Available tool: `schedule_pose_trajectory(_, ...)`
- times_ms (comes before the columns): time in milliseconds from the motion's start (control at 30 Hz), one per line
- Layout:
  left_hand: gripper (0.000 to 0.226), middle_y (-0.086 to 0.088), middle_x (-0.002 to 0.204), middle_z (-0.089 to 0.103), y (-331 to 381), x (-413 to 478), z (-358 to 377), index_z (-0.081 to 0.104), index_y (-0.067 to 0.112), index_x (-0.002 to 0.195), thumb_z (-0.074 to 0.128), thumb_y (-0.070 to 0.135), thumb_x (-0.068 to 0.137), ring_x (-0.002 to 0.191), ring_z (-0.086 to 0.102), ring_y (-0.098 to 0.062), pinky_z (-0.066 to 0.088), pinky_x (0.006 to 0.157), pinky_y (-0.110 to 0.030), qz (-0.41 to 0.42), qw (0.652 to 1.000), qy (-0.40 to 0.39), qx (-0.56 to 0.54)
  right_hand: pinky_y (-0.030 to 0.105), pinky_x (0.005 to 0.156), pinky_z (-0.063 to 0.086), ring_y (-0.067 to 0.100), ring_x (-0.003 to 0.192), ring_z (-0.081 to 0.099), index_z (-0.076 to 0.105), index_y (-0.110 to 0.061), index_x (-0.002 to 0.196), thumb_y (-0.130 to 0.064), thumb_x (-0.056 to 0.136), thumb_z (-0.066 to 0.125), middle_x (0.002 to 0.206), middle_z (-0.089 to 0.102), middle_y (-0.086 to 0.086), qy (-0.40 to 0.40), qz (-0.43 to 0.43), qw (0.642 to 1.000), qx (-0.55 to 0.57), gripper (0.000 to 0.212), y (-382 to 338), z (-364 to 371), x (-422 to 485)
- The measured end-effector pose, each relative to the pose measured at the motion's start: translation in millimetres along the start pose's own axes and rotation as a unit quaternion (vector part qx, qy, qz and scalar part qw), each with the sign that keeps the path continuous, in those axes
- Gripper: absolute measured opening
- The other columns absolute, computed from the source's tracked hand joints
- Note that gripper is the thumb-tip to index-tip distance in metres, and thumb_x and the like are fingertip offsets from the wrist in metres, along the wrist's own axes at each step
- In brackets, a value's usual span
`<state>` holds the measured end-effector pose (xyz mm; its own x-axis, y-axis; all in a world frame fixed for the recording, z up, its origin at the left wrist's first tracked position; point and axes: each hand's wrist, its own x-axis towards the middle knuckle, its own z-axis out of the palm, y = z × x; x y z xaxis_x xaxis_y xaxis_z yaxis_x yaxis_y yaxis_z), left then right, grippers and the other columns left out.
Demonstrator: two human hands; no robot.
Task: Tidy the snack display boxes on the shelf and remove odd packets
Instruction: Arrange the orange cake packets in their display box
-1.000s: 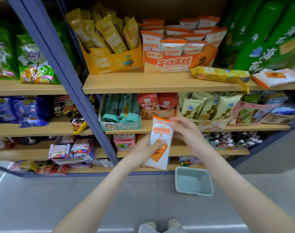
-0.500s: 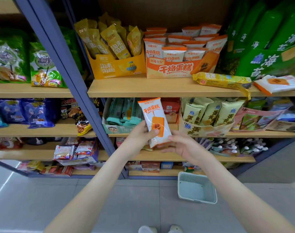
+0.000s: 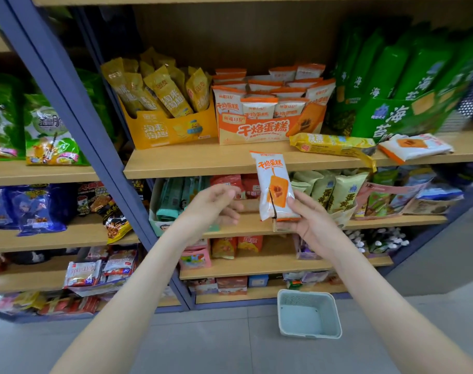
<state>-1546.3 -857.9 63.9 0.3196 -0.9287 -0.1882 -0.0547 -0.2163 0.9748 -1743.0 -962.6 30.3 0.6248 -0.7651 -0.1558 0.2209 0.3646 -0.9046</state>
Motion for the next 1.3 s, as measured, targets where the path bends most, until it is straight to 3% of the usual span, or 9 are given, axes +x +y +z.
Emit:
schedule_pose_trajectory(167,0.030,-0.002,0.094,0.072,9,7,27,0.052,0.025,0.114,0.069,0.026,0.089,0.080,0.070,-0.012,0.060,0.076,-0.030,0.002,0.997,-0.052,0.050,0.029,0.071,0.058,0.019,0.097,0.069,0.057,-0.015,0.126,-0.015,0.094,0.055,0.110,0.072,0.004,-0.016,-0.024,0.998,-0.061,0.032,-7,10,3)
schedule_pose_trajectory(300,0.035,-0.003,0.093,0.069,12,16,14,0.054,0.013,0.123,0.067,0.017,0.091,0.071,0.068,-0.010,0.058,0.069,-0.024,0.026,0.996,0.007,0.080,0.035,0.077,0.057,0.022,0.098,0.069,0.052,-0.021,0.133,-0.013,0.096,0.056,0.112,0.071,0.006,0.008,-0.056,0.991,-0.122,0.037,-17,17,14)
schedule_pose_trajectory(467,0.019,0.000,0.089,0.070,13,24,-12,0.059,0.028,0.111,0.064,0.024,0.093,0.083,0.069,-0.017,0.056,0.086,-0.042,0.079,0.986,0.063,0.135,0.027,0.073,0.057,0.010,0.089,0.069,0.054,-0.028,0.127,-0.012,0.099,0.052,0.108,0.070,0.001,0.016,-0.122,0.962,-0.244,0.032,-30,32,33)
schedule_pose_trajectory(700,0.010,0.000,0.088,0.064,23,51,-6,0.057,0.028,0.105,0.060,0.023,0.096,0.080,0.060,-0.011,0.048,0.064,-0.013,0.127,0.970,0.144,0.146,0.028,0.088,0.053,0.007,0.112,0.059,0.055,-0.027,0.134,-0.021,0.103,0.044,0.128,0.061,-0.008,0.048,-0.190,0.902,-0.385,0.033,-41,41,80)
schedule_pose_trajectory(867,0.008,0.005,0.080,0.055,28,77,7,0.058,0.022,0.104,0.054,0.019,0.098,0.073,0.053,-0.009,0.042,0.062,-0.016,0.133,0.956,0.179,0.191,0.020,0.091,0.037,0.016,0.121,0.051,0.055,-0.022,0.135,-0.015,0.103,0.042,0.132,0.059,-0.002,-0.001,-0.239,0.788,-0.567,0.036,-49,31,119)
schedule_pose_trajectory(967,0.007,0.007,0.076,0.056,36,92,17,0.057,0.021,0.103,0.054,0.019,0.097,0.069,0.054,-0.008,0.038,0.055,-0.014,0.134,0.947,0.204,0.207,0.037,0.096,0.038,0.030,0.119,0.051,0.064,-0.019,0.126,-0.010,0.100,0.048,0.125,0.063,0.004,-0.008,-0.302,0.681,-0.667,0.031,-49,19,142)
schedule_pose_trajectory(1067,0.010,0.012,0.078,0.058,46,106,29,0.056,0.020,0.108,0.054,0.024,0.099,0.075,0.059,-0.010,0.044,0.063,-0.021,0.128,0.944,0.209,0.221,0.042,0.089,0.040,0.029,0.109,0.051,0.066,-0.011,0.118,-0.008,0.095,0.053,0.116,0.065,0.007,0.032,-0.379,0.636,-0.672,0.027,-60,14,146)
schedule_pose_trajectory(1167,0.021,0.012,0.081,0.061,51,116,39,0.058,0.016,0.114,0.047,0.029,0.101,0.073,0.058,-0.010,0.045,0.063,-0.026,0.170,0.898,0.230,0.334,0.037,0.094,0.036,0.021,0.113,0.044,0.058,-0.009,0.126,-0.016,0.094,0.043,0.121,0.060,0.008,0.073,-0.488,0.604,-0.626,0.037,-83,14,137)
schedule_pose_trajectory(1300,0.023,-0.008,0.094,0.065,69,124,40,0.064,0.008,0.107,0.049,0.024,0.098,0.086,0.061,-0.024,0.048,0.069,-0.029,0.368,0.720,0.369,0.458,0.039,0.104,0.022,0.025,0.125,0.036,0.042,-0.010,0.140,-0.016,0.086,0.062,0.133,0.050,0.012,0.125,-0.512,0.566,-0.635,0.057,-105,2,144)
